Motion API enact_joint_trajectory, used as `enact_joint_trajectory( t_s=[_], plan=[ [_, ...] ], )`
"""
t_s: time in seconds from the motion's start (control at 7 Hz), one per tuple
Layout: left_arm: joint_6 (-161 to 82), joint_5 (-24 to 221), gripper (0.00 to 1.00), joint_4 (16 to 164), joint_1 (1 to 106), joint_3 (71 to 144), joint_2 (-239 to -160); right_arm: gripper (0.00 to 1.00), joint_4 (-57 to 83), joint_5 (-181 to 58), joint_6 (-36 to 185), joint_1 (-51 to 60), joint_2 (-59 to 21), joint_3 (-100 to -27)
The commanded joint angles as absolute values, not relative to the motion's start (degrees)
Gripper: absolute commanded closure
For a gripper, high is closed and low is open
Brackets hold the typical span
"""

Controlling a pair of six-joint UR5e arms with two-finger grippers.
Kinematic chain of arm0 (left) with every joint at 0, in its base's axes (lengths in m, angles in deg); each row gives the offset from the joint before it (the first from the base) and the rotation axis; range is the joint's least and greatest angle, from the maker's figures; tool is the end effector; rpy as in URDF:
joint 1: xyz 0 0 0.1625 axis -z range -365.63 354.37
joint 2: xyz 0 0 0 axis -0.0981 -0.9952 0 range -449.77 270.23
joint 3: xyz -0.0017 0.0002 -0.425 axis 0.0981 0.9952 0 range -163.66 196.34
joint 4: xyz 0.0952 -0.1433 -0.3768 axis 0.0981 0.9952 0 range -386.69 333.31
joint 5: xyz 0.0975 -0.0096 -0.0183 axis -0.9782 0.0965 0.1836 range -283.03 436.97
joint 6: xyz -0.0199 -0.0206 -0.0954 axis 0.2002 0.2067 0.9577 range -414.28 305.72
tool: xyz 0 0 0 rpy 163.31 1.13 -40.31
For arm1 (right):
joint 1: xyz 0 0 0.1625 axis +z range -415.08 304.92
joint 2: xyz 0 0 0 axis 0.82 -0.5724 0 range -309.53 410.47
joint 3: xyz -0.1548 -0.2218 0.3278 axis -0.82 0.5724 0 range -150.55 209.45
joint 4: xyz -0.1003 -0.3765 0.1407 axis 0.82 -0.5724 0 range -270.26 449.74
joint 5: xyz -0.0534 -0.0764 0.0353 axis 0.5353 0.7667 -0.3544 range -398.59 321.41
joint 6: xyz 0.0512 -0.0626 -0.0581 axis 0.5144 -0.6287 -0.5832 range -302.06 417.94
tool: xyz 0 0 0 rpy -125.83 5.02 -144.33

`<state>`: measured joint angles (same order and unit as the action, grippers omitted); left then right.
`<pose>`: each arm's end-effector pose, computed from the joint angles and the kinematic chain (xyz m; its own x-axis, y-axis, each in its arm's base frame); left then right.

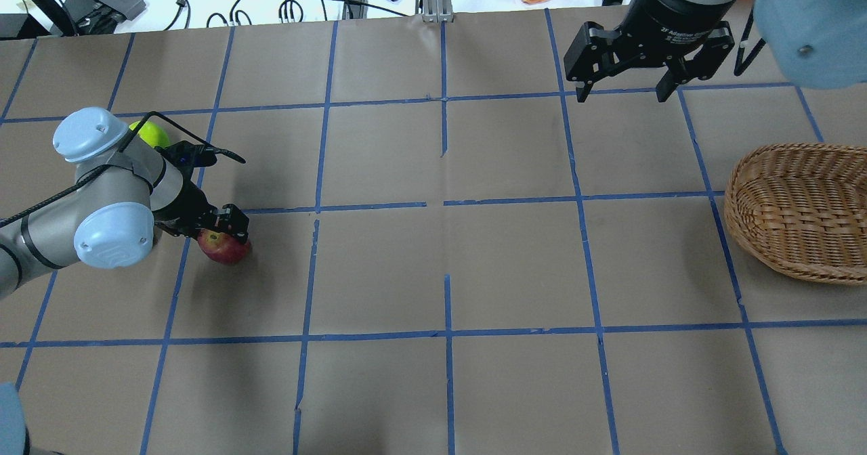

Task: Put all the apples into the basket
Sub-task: 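Close the left gripper around the red apple, then carry the red apple with the left gripper to the table center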

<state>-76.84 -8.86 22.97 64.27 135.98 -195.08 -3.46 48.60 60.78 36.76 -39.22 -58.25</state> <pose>0.0334 -0.5001 0.1883 -0.9945 0.0376 0.0977 0.0423 0.9980 0.0466 0.1542 -0.4978 0.5110 -0.9985 0.0128 -0.0532 0.0174 0.9960 -0.0879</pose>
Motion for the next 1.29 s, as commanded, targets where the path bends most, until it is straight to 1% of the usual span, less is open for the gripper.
enact_joint_trajectory(
  t_s=[0.0,0.14,0.29,0.43,0.57,0.86,1.0,1.14],
  plan=[
    [-65.4,-8.6,0.74,23.8,69.6,132.3,-193.2,0.00,-3.5,48.6,60.8,36.8,-39.3,-58.3],
    [-56.5,-8.5,0.81,23.4,78.3,131.0,-193.5,0.00,-3.5,48.6,60.8,36.8,-39.2,-58.2],
    [-43.9,-8.6,0.85,22.6,87.2,128.7,-194.7,0.00,-3.5,48.6,60.8,36.8,-39.2,-58.2],
    [-30.8,-8.1,0.87,22.5,96.2,125.0,-196.3,0.00,-3.5,48.6,60.8,36.8,-39.2,-58.3],
    [-23.6,-8.5,0.87,22.6,101.9,122.3,-198.6,0.00,-3.5,48.6,60.8,36.8,-39.2,-58.3],
    [-20.6,-8.5,0.87,20.3,103.4,119.3,-203.8,0.00,-3.5,48.7,60.8,36.8,-39.2,-58.4],
    [-20.8,-8.7,0.87,18.7,103.6,119.1,-205.7,0.00,-3.5,48.7,60.8,36.8,-39.2,-58.4],
    [-20.8,-8.8,0.82,17.5,103.6,119.1,-206.9,0.00,-3.6,48.7,60.8,36.8,-39.2,-58.2]
  ],
)
